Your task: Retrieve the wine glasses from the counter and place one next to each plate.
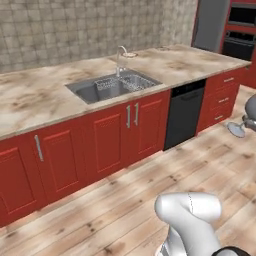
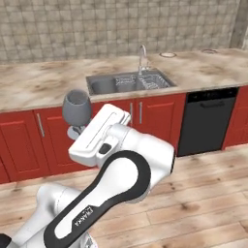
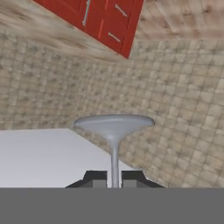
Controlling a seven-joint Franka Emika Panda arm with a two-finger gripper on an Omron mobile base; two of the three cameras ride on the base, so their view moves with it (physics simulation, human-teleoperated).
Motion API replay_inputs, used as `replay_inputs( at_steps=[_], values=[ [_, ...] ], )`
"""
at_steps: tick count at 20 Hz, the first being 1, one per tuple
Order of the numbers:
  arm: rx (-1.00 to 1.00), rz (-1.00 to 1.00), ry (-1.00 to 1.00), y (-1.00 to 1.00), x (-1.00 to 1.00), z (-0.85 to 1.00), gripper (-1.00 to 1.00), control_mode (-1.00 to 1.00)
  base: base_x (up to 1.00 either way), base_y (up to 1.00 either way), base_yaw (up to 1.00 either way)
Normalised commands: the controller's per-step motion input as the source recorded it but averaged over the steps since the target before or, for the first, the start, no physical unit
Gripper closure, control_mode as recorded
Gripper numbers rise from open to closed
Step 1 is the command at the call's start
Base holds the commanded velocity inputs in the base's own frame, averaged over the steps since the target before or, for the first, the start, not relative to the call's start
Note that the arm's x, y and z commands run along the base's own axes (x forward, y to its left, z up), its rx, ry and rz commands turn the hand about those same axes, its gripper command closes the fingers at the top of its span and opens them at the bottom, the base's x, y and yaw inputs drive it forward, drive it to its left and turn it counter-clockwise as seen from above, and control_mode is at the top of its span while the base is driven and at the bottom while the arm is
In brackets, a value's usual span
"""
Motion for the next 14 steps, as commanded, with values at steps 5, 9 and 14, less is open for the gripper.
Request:
replay_inputs(
  at_steps=[5, 9, 14],
  values=[
    [0.00, 0.00, 0.00, 0.00, 0.00, 0.00, 1.00, 1.00, 0.92, -1.00, 0.35],
    [0.00, 0.00, 0.00, 0.00, 0.00, 0.00, 1.00, 1.00, 0.77, -1.00, 0.27],
    [0.00, 0.00, 0.00, 0.00, 0.00, 0.00, 1.00, 1.00, 0.61, -1.00, 0.20]
  ],
)
